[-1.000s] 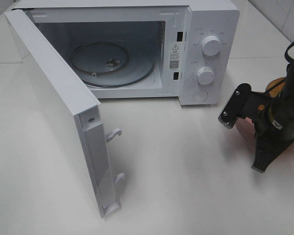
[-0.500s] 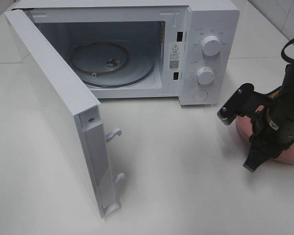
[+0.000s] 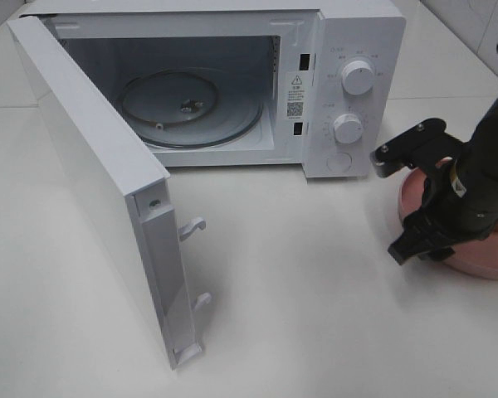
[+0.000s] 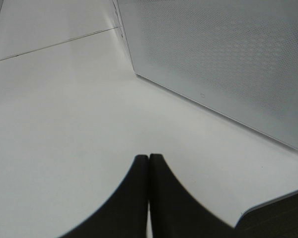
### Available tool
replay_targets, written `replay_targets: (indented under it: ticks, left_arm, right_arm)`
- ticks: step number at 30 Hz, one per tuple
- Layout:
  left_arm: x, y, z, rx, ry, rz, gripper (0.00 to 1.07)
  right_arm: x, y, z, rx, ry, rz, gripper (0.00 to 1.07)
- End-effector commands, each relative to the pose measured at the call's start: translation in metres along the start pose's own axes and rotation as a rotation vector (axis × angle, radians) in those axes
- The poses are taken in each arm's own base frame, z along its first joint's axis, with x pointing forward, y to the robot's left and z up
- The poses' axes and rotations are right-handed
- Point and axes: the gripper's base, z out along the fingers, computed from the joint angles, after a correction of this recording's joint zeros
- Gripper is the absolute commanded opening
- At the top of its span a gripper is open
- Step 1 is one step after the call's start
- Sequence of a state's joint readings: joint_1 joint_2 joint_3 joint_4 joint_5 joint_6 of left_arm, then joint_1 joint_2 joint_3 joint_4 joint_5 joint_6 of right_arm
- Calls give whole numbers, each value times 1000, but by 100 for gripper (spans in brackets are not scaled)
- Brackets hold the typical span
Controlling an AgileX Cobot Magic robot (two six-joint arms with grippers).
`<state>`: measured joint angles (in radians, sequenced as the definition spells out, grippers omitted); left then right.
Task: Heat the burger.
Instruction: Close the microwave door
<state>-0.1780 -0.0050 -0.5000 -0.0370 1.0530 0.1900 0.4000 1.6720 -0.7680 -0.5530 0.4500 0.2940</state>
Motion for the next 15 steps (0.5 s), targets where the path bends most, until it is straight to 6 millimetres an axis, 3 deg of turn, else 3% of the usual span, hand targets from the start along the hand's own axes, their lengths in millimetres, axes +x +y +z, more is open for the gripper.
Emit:
replay_targets:
  ticks: [1, 7, 15]
  left_arm:
    - [1, -1, -2, -4, -30, -10, 0]
    - [1, -1, -2, -4, -30, -10, 0]
    - [1, -1, -2, -4, -30, -10, 0]
  right_arm:
    - [-10, -3, -18, -53, 29, 180, 65]
    - [-22, -5, -37, -124, 118, 324, 69]
    - [-34, -17, -54, -136, 151, 338, 69]
